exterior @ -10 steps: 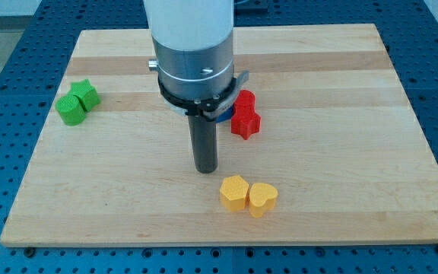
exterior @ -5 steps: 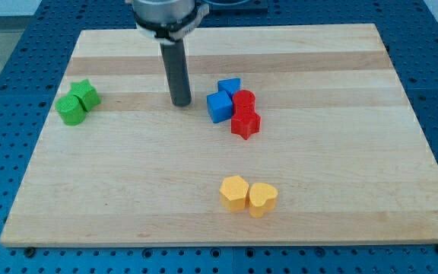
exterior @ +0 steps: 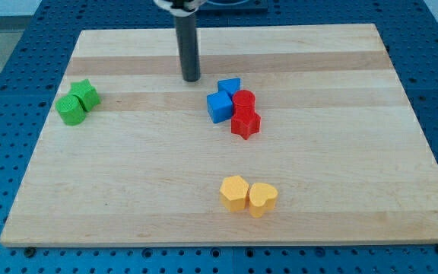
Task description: Push the blue triangle and red circle towards left
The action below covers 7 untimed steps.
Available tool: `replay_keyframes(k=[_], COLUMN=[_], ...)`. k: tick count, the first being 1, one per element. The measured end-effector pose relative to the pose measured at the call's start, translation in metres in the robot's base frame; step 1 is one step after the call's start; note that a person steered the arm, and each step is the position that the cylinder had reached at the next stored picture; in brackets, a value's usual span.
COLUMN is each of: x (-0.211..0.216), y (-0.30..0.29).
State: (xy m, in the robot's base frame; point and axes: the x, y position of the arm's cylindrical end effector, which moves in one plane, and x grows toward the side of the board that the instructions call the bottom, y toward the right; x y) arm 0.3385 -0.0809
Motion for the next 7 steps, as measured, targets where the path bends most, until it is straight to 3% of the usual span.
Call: replay_keyframes(k=[1,3,7], x=[0.039,0.083,0.043], y=[-0.028,-0.005,0.107])
